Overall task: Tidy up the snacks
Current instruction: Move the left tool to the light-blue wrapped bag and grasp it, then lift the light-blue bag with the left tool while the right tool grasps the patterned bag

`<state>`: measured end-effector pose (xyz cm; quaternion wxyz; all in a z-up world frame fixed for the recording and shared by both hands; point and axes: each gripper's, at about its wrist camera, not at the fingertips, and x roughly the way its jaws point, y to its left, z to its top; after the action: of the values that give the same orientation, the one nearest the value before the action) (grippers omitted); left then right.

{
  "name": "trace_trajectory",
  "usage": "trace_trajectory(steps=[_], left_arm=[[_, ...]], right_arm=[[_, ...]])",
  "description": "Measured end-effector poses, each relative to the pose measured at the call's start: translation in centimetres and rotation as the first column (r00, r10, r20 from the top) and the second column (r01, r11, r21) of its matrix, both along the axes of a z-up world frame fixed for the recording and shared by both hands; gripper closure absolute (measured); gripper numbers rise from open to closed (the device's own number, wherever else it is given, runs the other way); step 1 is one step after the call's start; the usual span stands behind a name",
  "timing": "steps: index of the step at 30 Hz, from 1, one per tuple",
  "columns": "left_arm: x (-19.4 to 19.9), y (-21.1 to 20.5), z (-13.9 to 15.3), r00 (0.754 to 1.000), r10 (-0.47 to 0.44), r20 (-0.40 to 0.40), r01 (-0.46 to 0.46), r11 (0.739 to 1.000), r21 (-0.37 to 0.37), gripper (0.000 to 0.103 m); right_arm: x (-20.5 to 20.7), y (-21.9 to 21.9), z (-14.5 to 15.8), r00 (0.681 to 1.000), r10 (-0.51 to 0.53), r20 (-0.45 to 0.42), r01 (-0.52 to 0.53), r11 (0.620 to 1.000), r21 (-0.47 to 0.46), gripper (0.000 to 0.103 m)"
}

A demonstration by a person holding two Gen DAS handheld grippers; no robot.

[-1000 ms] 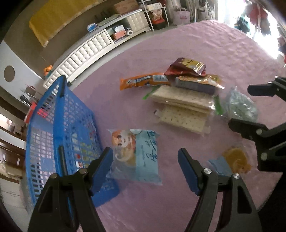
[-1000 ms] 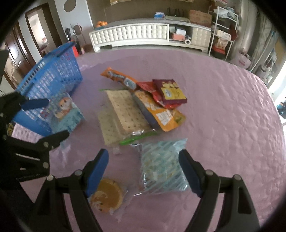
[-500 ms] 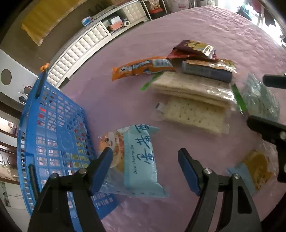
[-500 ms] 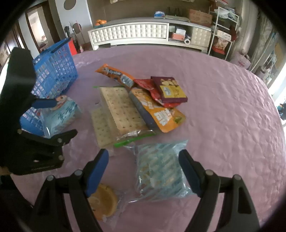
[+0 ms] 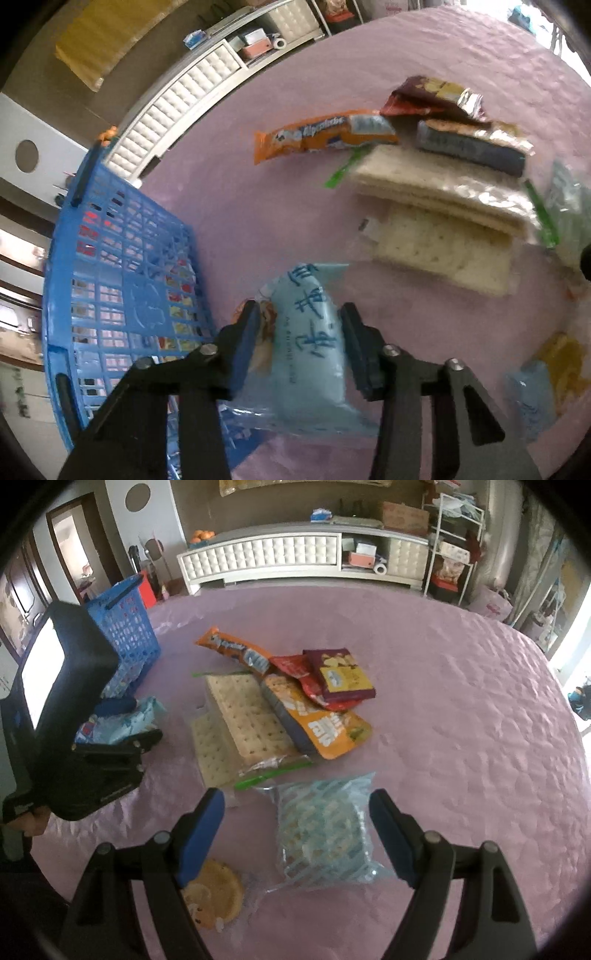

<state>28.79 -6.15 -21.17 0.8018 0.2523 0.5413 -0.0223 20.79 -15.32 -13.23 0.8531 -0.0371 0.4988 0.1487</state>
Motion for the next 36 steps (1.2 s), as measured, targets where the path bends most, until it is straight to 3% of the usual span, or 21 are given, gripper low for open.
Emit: trace_trajectory(steps=[4, 10, 18, 25, 33, 36], left_arm=[[-1.3, 0.0, 0.7, 1.000, -0.021, 0.017, 0.022, 1.000, -0.021, 0.067], [-4.1, -0.2, 3.2, 0.997, -0.005, 0.080, 0.014, 0.994, -0.110, 0.070], [-6.7, -1.9, 6.1, 0.996, -0.027, 0.086, 0.048, 0.968, -0.247, 0.070], [-7.8, -2.8, 6.9, 0.994, 0.014, 0.110, 0.023, 0.944, -0.331, 0.070], [-7.3, -3.0, 5.1, 0.999, 0.028, 0.046, -0.008, 0.925, -0.380, 0.071], [-7.2, -2.6, 4.6, 0.999, 0.036, 0.032, -0.021, 0.921, -0.389, 0.071]], right_arm=[[-0.3, -0.6, 0.7, 1.000, -0.013, 0.008, 0.013, 1.000, 0.006, 0.019], [-1.0, -1.2, 1.7, 1.000, -0.026, 0.016, 0.026, 1.000, 0.016, 0.019], [-2.2, -3.2, 2.8, 0.997, -0.065, 0.039, 0.065, 0.998, 0.005, 0.019], [-1.8, -4.6, 1.1, 0.999, -0.043, -0.034, 0.043, 0.999, 0.013, 0.019], [0.8, -1.3, -2.5, 0.988, 0.038, -0.150, -0.040, 0.999, -0.014, 0.019], [1.4, -0.6, -3.8, 0.986, 0.023, -0.167, -0.030, 0.999, -0.038, 0.019]])
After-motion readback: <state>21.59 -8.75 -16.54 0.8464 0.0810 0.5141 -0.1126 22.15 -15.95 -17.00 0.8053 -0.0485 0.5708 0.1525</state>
